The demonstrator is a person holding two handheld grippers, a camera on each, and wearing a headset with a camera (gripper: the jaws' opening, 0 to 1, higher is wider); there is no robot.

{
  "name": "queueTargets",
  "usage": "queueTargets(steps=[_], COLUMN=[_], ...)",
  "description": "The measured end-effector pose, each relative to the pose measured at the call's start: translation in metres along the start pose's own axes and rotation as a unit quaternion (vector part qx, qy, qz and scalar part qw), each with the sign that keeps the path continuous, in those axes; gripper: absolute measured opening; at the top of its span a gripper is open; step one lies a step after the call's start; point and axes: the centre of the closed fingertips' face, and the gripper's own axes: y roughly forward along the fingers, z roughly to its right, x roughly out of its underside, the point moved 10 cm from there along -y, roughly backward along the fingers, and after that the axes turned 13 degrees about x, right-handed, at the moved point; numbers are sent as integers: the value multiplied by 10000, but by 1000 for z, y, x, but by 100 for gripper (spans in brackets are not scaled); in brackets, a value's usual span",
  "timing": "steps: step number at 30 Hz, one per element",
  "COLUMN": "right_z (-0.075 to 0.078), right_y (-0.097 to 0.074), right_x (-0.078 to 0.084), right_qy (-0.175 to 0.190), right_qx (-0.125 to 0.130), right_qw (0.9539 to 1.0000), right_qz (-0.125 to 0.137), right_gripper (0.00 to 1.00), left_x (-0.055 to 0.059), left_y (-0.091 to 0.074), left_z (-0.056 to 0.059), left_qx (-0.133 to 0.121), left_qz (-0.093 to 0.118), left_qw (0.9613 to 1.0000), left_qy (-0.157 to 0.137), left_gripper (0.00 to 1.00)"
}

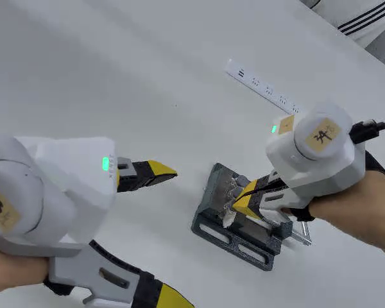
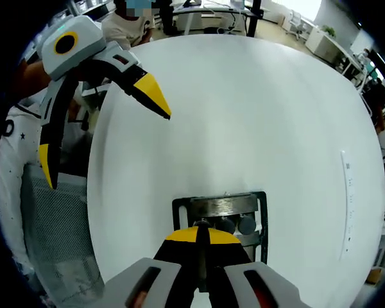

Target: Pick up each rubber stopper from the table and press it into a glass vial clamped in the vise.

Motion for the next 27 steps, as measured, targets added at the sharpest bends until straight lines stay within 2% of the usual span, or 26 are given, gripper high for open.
queueTargets(steps=[2,6,7,11,18,27], right_z=[-1,-6,-6,-7,-13,-15], right_y=[0,-1,-1,-1,-3,-4], right_x=[0,2,1,-1,-4,3], right_qy=[14,-229,-357,-493,-964,-924], right_qx=[36,179,214,263,454,612], right_qw=[10000,9995,9991,9984,9943,9935], right_qz=[33,140,126,100,45,240], right_gripper=[0,0,0,0,0,0], left_x=[0,-2,-3,-3,-4,-5], left_y=[0,1,1,2,1,-2], left_z=[0,0,0,1,1,3], left_qx=[8,24,27,36,27,5], left_qz=[-15,-20,-15,-24,-30,-85], left_qw=[10000,10000,10000,10000,10000,9999], left_qy=[11,31,27,35,47,70], left_gripper=[92,92,92,92,92,92])
